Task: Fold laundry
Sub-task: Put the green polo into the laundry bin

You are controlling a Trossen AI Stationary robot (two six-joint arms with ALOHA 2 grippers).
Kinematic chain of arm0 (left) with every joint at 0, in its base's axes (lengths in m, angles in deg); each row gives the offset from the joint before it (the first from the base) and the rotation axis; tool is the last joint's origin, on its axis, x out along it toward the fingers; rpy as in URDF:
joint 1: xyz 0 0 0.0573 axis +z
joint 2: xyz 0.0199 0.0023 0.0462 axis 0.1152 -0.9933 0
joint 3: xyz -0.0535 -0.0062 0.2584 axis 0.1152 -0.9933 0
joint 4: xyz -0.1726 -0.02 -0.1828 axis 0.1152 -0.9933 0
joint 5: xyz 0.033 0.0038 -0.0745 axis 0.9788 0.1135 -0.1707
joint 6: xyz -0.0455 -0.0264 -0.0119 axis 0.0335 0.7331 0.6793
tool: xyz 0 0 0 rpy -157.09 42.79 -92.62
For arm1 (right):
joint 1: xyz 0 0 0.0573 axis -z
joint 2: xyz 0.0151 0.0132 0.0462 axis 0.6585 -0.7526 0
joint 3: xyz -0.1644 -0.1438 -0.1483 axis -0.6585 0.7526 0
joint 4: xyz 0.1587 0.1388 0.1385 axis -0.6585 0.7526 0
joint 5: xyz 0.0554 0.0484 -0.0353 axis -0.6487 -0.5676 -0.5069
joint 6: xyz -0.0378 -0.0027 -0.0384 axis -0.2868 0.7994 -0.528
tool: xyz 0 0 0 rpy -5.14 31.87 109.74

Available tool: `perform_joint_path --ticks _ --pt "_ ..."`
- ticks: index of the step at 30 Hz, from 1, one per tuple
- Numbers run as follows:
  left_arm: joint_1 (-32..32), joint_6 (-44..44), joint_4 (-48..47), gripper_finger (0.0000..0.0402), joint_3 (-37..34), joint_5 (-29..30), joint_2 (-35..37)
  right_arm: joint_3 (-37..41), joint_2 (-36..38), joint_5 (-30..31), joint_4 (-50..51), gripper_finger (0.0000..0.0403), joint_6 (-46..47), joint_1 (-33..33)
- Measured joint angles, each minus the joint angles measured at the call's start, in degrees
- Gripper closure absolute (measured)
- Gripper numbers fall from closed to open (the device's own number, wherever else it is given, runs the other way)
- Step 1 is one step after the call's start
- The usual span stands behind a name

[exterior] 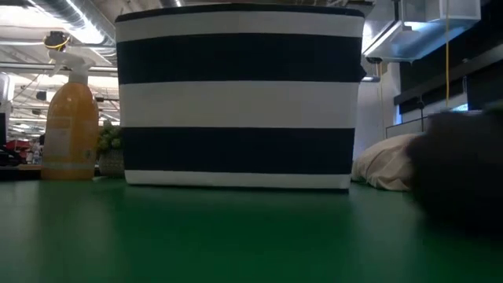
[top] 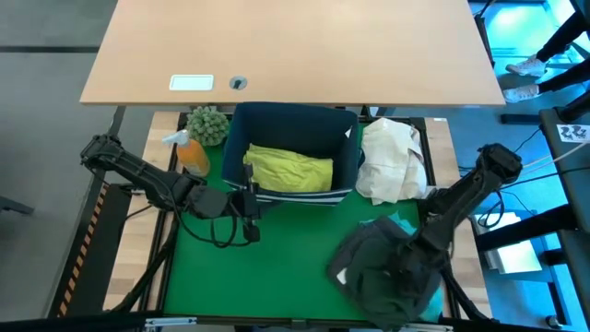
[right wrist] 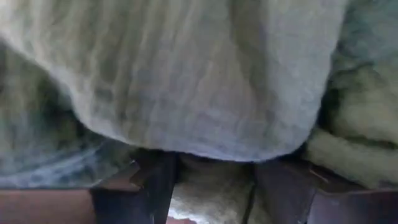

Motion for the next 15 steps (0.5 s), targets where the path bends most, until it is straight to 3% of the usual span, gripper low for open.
perform_joint_path --ticks 11,15 --pt "-0.23 -0.02 -0.31 0.0324 0.0 -0.51 0.0 -0.1 -0.19 2.62 -4.6 0.0194 -22.14 17.15" --pt "-0.23 -0.01 -0.39 0.0324 0.0 -0.55 0.0 -3.4 -0.22 0.78 1.31 0.0194 -25.42 20.54"
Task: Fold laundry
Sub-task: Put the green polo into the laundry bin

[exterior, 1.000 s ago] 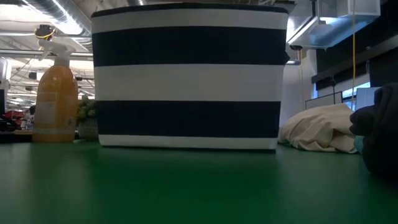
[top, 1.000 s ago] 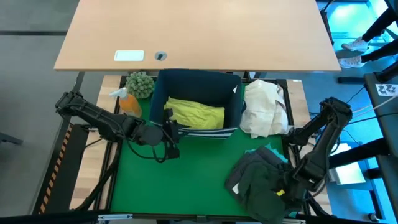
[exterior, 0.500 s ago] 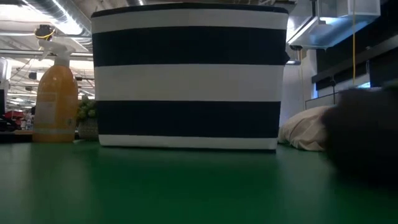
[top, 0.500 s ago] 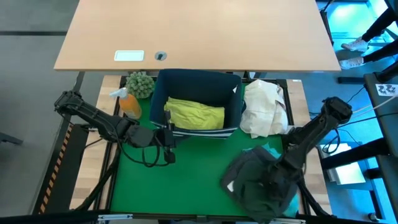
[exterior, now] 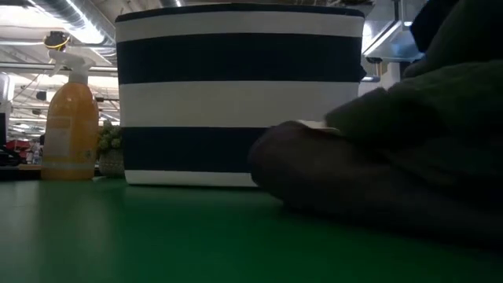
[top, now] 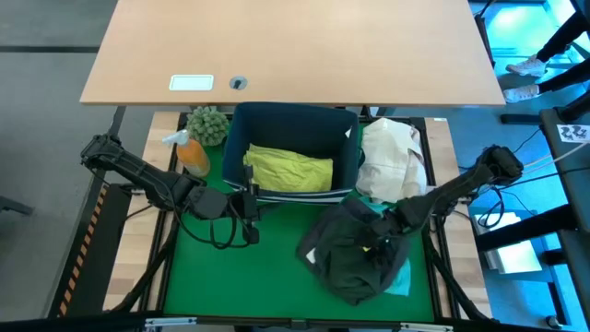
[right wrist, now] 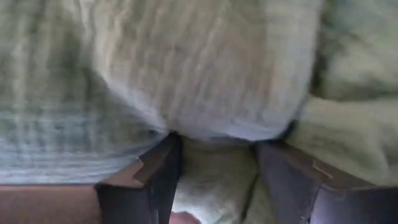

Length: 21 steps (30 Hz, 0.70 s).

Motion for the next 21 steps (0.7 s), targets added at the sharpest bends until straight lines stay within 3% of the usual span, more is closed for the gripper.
perform_joint_path --ticks 5,9,13,18,21 --pt "0.02 0.0 -0.22 0.0324 0.0 -3.36 0.0 -9.58 -0.02 1.16 15.6 0.0194 -0.78 -0.54" --pt "0.0 0.07 -0.25 0.0324 0.0 -4.05 0.0 -17.45 0.29 8.21 23.56 0.0194 -1.76 -4.77" --pt "0.0 2.5 -1.68 0.0324 0.02 -4.07 0.0 -19.77 0.35 16.15 23.28 0.0194 -1.77 -11.27" --pt "0.0 7.63 -6.32 0.0324 0.02 -4.08 0.0 -17.09 0.32 18.1 18.93 0.0194 -0.17 -19.24" --pt "0.0 11.0 -8.36 0.0324 0.02 -4.07 0.0 -15.35 0.26 23.56 16.57 0.0194 2.22 -23.15"
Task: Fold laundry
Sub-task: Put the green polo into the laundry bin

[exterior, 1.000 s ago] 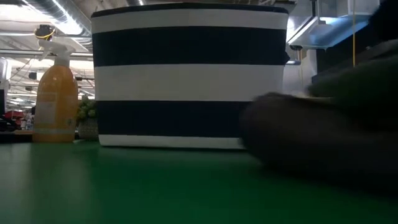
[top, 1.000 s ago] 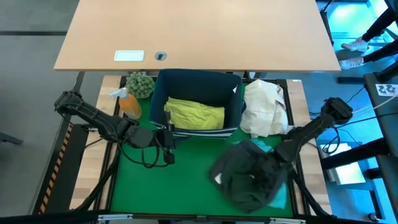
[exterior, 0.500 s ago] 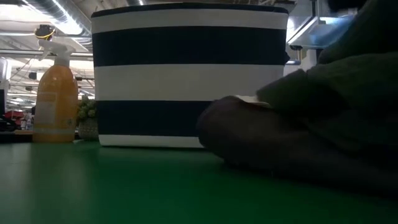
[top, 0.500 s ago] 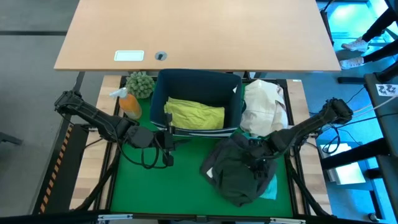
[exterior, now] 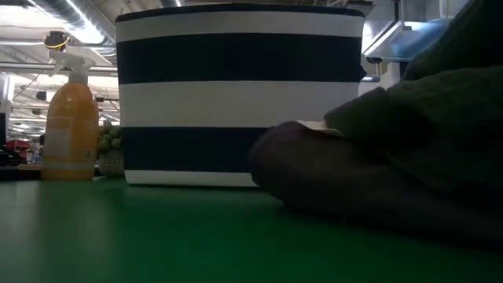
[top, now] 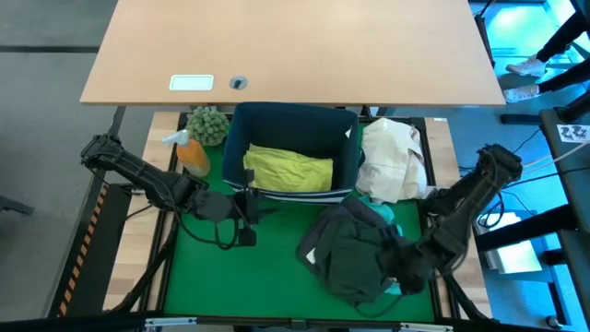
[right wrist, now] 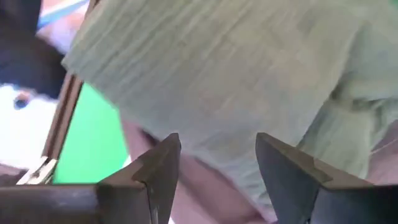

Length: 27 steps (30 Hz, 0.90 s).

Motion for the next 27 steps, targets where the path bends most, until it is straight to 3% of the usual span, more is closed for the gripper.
perform_joint_path --ticks 7,13,18,22,27 --pt "0.0 3.34 -0.67 0.0324 0.0 -0.04 0.0 3.77 -0.24 1.33 -11.91 0.0168 -0.52 -6.3" --pt "0.0 5.36 -0.69 0.0324 0.0 -0.22 -0.04 3.89 -2.69 3.07 -11.63 0.0085 -3.04 -6.96" --pt "0.0 5.91 -0.67 0.0324 0.0 -0.22 -0.04 3.89 -8.24 5.6 -11.28 0.0013 -12.64 -6.98" --pt "0.0 7.22 -0.71 0.0324 0.0 -0.2 -0.07 2.71 -11.24 9.42 -7.54 0.0016 -18.24 -7.0" --pt "0.0 7.31 -0.71 0.0324 0.0 -0.2 -0.07 -0.53 -11.63 15.04 1.88 0.0012 -17.0 -6.97"
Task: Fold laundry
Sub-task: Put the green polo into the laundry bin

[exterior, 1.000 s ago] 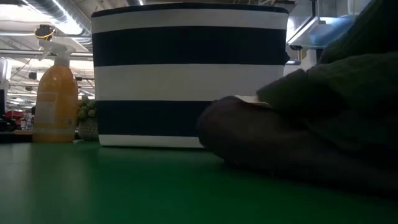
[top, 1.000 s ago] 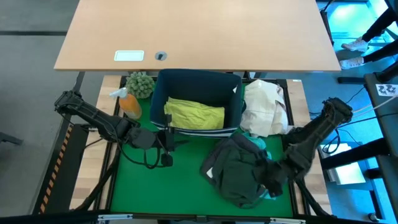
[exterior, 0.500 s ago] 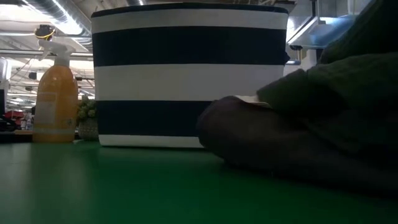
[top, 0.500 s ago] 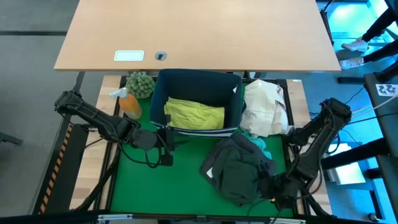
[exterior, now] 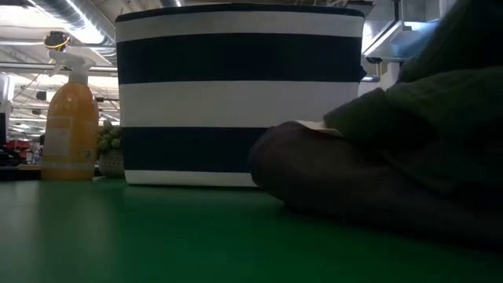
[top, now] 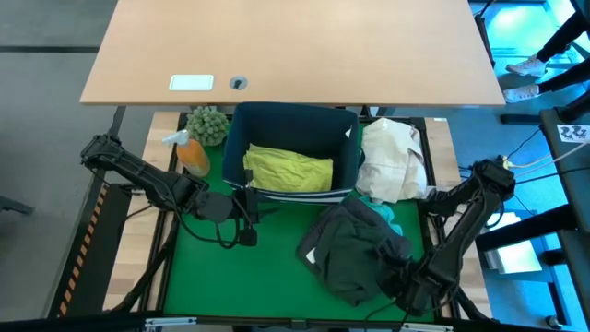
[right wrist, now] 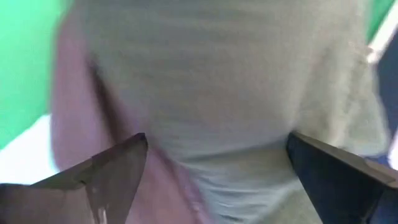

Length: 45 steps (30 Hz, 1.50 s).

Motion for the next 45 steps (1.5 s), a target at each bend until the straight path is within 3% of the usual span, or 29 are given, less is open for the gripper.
perform_joint_path --ticks 7,13,24,26,29,38,45 --pt "0.0 0.0 0.0 0.0324 0.0 0.0 0.0 -1.14 0.1 2.64 -0.74 0.0006 1.13 0.01" --pt "0.01 0.0 0.0 0.0324 0.0 0.0 0.0 2.1 0.1 5.7 -7.57 0.0006 -2.34 0.29" --pt "-0.26 1.39 -0.07 0.0324 0.0 -0.28 0.0 4.2 0.12 6.92 -13.61 0.0012 -4.98 6.49" --pt "-0.45 1.37 -0.14 0.0324 0.0 -0.31 -0.02 4.2 0.12 4.96 -15.51 0.0033 -7.46 7.34" --pt "-0.48 1.36 -0.13 0.0324 0.02 -0.46 -0.02 4.25 0.12 2.62 -18.95 0.0096 -9.57 8.68" --pt "-0.52 1.37 0.03 0.0324 0.1 -1.02 -0.96 4.25 0.12 -2.02 -21.14 0.0358 -9.04 14.31" --pt "-1.13 1.08 -1.63 0.0324 0.11 -1.6 -2.12 1.57 0.23 0.17 -20.16 0.037 -9.71 15.51"
